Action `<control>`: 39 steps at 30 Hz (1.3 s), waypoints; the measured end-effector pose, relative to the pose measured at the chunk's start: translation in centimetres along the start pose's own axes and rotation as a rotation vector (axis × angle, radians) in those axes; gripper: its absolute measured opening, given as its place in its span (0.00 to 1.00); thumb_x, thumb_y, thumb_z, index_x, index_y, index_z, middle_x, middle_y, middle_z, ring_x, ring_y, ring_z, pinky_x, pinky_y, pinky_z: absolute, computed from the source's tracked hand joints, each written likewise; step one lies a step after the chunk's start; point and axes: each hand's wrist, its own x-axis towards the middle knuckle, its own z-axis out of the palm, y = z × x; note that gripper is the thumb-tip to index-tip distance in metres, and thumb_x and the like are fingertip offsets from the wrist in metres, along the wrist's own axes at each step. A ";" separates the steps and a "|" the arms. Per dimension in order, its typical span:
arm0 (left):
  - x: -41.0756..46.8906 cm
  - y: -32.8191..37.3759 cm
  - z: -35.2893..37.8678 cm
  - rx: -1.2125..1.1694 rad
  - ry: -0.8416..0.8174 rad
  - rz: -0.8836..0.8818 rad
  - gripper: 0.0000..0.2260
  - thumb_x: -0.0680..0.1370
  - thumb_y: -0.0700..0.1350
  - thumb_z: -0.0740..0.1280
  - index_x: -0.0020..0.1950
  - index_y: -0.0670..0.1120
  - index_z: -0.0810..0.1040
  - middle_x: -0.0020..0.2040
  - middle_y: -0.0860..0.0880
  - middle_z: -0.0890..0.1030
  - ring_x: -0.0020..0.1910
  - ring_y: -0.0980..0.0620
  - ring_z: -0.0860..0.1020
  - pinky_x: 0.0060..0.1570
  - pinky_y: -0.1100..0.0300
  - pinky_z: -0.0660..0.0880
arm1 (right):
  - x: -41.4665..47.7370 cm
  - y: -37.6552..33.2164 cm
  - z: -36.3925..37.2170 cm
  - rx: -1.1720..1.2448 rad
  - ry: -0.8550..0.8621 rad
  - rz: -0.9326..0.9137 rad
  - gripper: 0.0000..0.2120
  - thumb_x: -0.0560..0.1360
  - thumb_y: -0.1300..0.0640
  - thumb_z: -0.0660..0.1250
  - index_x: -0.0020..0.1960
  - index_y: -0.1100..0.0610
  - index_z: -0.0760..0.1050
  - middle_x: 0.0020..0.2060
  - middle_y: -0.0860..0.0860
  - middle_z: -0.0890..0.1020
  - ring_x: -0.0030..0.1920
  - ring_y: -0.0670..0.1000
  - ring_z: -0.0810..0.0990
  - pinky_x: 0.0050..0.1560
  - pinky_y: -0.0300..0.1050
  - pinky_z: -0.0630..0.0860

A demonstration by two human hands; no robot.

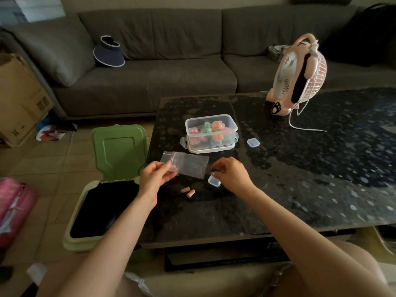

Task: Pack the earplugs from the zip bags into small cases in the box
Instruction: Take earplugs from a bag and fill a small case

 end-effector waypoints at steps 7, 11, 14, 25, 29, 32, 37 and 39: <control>1.4 -2.0 0.3 0.229 0.084 0.008 0.11 0.74 0.45 0.71 0.52 0.39 0.79 0.56 0.42 0.81 0.51 0.50 0.81 0.50 0.57 0.78 | -0.2 0.4 1.5 -0.290 -0.156 -0.050 0.23 0.75 0.52 0.68 0.68 0.50 0.69 0.64 0.54 0.70 0.65 0.56 0.67 0.62 0.48 0.69; 1.2 -1.9 0.6 0.571 0.093 0.128 0.06 0.75 0.49 0.70 0.47 0.47 0.80 0.52 0.48 0.82 0.51 0.51 0.79 0.53 0.54 0.77 | -0.2 0.3 1.6 -0.332 -0.167 -0.077 0.20 0.74 0.54 0.69 0.65 0.51 0.70 0.61 0.54 0.71 0.62 0.55 0.69 0.57 0.46 0.71; 0.6 -1.3 1.1 0.733 0.062 0.313 0.02 0.75 0.43 0.69 0.46 0.46 0.77 0.45 0.50 0.80 0.41 0.57 0.76 0.42 0.66 0.73 | -0.1 -0.3 1.6 -0.160 -0.132 -0.041 0.18 0.74 0.54 0.69 0.62 0.51 0.73 0.57 0.52 0.74 0.59 0.53 0.72 0.55 0.44 0.72; -1.8 -0.8 3.0 0.709 -0.389 0.564 0.19 0.68 0.44 0.76 0.54 0.47 0.74 0.52 0.51 0.76 0.52 0.56 0.76 0.50 0.72 0.72 | -0.5 -2.2 -0.2 0.775 -0.390 0.203 0.20 0.73 0.61 0.70 0.62 0.58 0.69 0.47 0.54 0.79 0.43 0.50 0.82 0.43 0.43 0.81; -2.5 -0.3 3.3 0.695 -0.346 0.527 0.16 0.69 0.38 0.75 0.52 0.46 0.73 0.51 0.48 0.78 0.49 0.54 0.78 0.47 0.86 0.58 | -0.3 -2.0 -0.2 0.901 -0.413 0.212 0.21 0.73 0.62 0.70 0.64 0.60 0.69 0.53 0.59 0.78 0.48 0.55 0.82 0.50 0.51 0.81; -2.5 -0.1 3.2 0.699 -0.331 0.548 0.14 0.69 0.40 0.75 0.48 0.48 0.73 0.48 0.47 0.80 0.47 0.51 0.80 0.54 0.80 0.64 | -0.3 -2.0 -0.2 0.935 -0.451 0.202 0.21 0.73 0.61 0.70 0.64 0.61 0.70 0.51 0.59 0.80 0.48 0.56 0.81 0.52 0.53 0.80; -1.9 -0.6 2.5 0.743 -0.297 0.572 0.14 0.66 0.55 0.75 0.45 0.60 0.72 0.43 0.58 0.81 0.46 0.60 0.79 0.60 0.39 0.70 | -0.2 -2.2 -0.2 0.947 -0.524 0.221 0.18 0.73 0.58 0.70 0.62 0.61 0.72 0.47 0.57 0.81 0.44 0.54 0.80 0.52 0.51 0.79; -1.8 -0.7 2.6 0.754 -0.280 0.569 0.15 0.65 0.56 0.75 0.44 0.61 0.71 0.43 0.59 0.80 0.46 0.62 0.79 0.61 0.38 0.69 | -0.3 -2.3 -0.3 0.947 -0.533 0.224 0.17 0.74 0.57 0.70 0.60 0.61 0.73 0.46 0.57 0.81 0.44 0.55 0.80 0.51 0.50 0.79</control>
